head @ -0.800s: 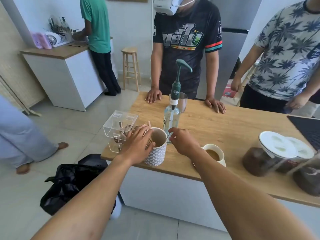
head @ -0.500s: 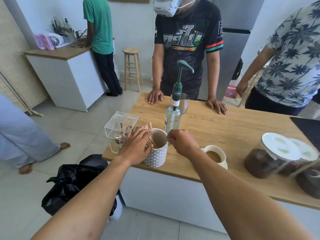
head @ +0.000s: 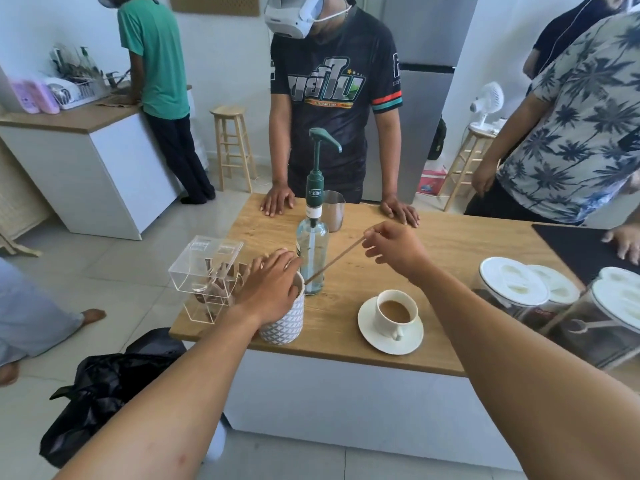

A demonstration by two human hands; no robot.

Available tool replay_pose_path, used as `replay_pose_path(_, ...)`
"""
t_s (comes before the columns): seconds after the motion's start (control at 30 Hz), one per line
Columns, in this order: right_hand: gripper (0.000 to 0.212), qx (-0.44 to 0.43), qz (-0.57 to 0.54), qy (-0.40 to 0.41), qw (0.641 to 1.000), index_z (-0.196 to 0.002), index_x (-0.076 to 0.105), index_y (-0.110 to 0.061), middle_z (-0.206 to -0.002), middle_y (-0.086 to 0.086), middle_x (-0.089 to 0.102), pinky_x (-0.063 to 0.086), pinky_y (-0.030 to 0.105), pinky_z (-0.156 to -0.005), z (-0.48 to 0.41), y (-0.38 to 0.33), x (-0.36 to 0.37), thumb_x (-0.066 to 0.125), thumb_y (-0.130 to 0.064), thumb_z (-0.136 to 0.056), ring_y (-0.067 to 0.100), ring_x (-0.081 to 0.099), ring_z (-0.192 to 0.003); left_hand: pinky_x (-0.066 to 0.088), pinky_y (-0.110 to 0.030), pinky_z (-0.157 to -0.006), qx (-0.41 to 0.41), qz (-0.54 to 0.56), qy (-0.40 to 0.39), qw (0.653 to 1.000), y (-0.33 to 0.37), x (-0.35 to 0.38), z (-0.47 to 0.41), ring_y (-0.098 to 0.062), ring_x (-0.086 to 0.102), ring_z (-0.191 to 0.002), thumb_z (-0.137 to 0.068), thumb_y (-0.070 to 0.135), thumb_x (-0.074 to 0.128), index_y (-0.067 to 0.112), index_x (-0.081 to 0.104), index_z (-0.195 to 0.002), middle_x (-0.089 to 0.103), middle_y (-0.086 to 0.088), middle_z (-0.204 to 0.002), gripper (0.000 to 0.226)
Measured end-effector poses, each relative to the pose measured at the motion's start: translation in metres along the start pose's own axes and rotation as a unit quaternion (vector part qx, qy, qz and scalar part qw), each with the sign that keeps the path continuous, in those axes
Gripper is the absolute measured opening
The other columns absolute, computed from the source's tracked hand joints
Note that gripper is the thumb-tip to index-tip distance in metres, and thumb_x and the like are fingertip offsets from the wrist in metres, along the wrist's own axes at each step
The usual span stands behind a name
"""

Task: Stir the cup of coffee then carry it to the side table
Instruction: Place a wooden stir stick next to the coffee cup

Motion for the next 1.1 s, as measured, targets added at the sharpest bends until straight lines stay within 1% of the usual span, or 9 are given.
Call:
replay_pose_path(0.07,0.02,0.012,-0.012,0.024,1.0,-0.106,0.065,-0.006,-0.091,0.003,0.07,0.057,0.038,-0.08,0.0,0.002,-0.023,0.052,-0.019,-0.099,0.016,0.067,-0.078,0.009,-0.045,-0.118,0.011,0.001,0.004,1.0,0.009,-0.002,-0.009,-0.018,0.008,-0.15,-0.096,0.01,0.042,0.018,0.03,-0.149,0.023,-0.001,-0.16,0.055)
replay_pose_path(0.17,0.02,0.028,-0.018,0.055,0.998,-0.108,0.064,-0.007,-0.091,0.001,0.07,0.057,0.035,-0.079,0.005,0.011,-0.059,0.052,-0.021,-0.1,0.016,0.068,-0.081,0.011,-0.043,-0.117,0.035,0.0,0.01,0.999,0.027,0.002,-0.024,-0.019,0.006,-0.15,-0.088,-0.005,0.046,0.018,0.03,-0.148,0.023,-0.002,-0.16,0.066)
replay_pose_path(0.37,0.014,0.063,-0.038,0.104,0.992,-0.1,0.063,-0.013,-0.094,0.005,0.072,0.058,0.031,-0.075,0.017,0.035,-0.107,0.053,-0.023,-0.1,0.019,0.07,-0.085,0.009,-0.041,-0.118,0.076,-0.003,-0.005,0.997,0.064,0.025,-0.043,-0.018,0.005,-0.15,-0.09,-0.006,0.044,0.019,0.03,-0.149,0.023,-0.001,-0.16,0.066)
replay_pose_path(0.47,0.013,0.075,-0.037,0.113,0.99,-0.097,0.062,-0.014,-0.093,0.005,0.071,0.058,0.031,-0.074,0.024,0.049,-0.121,0.054,-0.024,-0.1,0.019,0.07,-0.084,0.012,-0.039,-0.118,0.09,-0.01,-0.028,0.995,0.075,0.046,-0.048,-0.018,0.004,-0.151,-0.09,-0.007,0.047,0.017,0.025,-0.151,0.017,0.0,-0.162,0.069)
replay_pose_path(0.53,0.012,0.078,-0.035,0.118,0.989,-0.093,0.061,-0.016,-0.093,0.005,0.071,0.056,0.03,-0.071,0.028,0.057,-0.128,0.055,-0.024,-0.099,0.019,0.069,-0.083,0.012,-0.036,-0.118,0.084,-0.016,-0.061,0.994,0.078,0.058,-0.051,-0.017,0.001,-0.151,-0.095,-0.003,0.043,0.016,0.018,-0.154,0.01,0.0,-0.164,0.067)
replay_pose_path(0.63,0.014,0.087,-0.021,0.128,0.988,-0.099,0.062,-0.012,-0.09,0.003,0.071,0.055,0.029,-0.07,0.032,0.068,-0.136,0.055,-0.023,-0.1,0.017,0.068,-0.079,0.012,-0.036,-0.119,0.068,0.001,-0.101,0.993,0.084,0.069,-0.053,-0.018,0.002,-0.151,-0.102,0.011,0.035,0.015,0.015,-0.155,0.007,-0.001,-0.165,0.057)
replay_pose_path(0.87,0.012,0.113,-0.015,0.113,0.987,-0.087,0.061,-0.017,-0.082,0.0,0.07,0.052,0.031,-0.069,0.025,0.096,-0.135,0.055,-0.016,-0.098,0.018,0.067,-0.076,0.013,-0.042,-0.12,0.044,0.023,-0.125,0.991,0.087,0.088,-0.052,-0.021,0.003,-0.151,-0.105,0.023,0.033,0.018,0.014,-0.156,0.006,-0.003,-0.165,0.055)
replay_pose_path(1.0,0.011,0.125,-0.002,0.098,0.987,-0.09,0.061,-0.013,-0.076,-0.001,0.067,0.047,0.026,-0.06,0.02,0.108,-0.129,0.054,-0.014,-0.098,0.013,0.063,-0.066,0.011,-0.043,-0.12,0.032,0.032,-0.141,0.989,0.091,0.097,-0.054,-0.02,0.003,-0.151,-0.106,0.033,0.028,0.02,0.011,-0.156,0.005,-0.001,-0.165,0.055)
replay_pose_path(1.1,0.015,0.119,0.029,0.08,0.989,-0.086,0.061,-0.015,-0.075,-0.001,0.067,0.047,0.024,-0.059,0.014,0.115,-0.119,0.052,-0.014,-0.098,0.011,0.061,-0.063,0.009,-0.042,-0.121,0.02,0.038,-0.153,0.987,0.089,0.105,-0.053,-0.02,0.002,-0.151,-0.105,0.04,0.024,0.022,0.01,-0.156,0.005,0.0,-0.165,0.056)
Point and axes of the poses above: each hand's wrist, its own z-axis away from the middle knuckle, its own x-axis out of the palm, y = z × x, the point moved 2 cm from there along -z, towards the middle knuckle
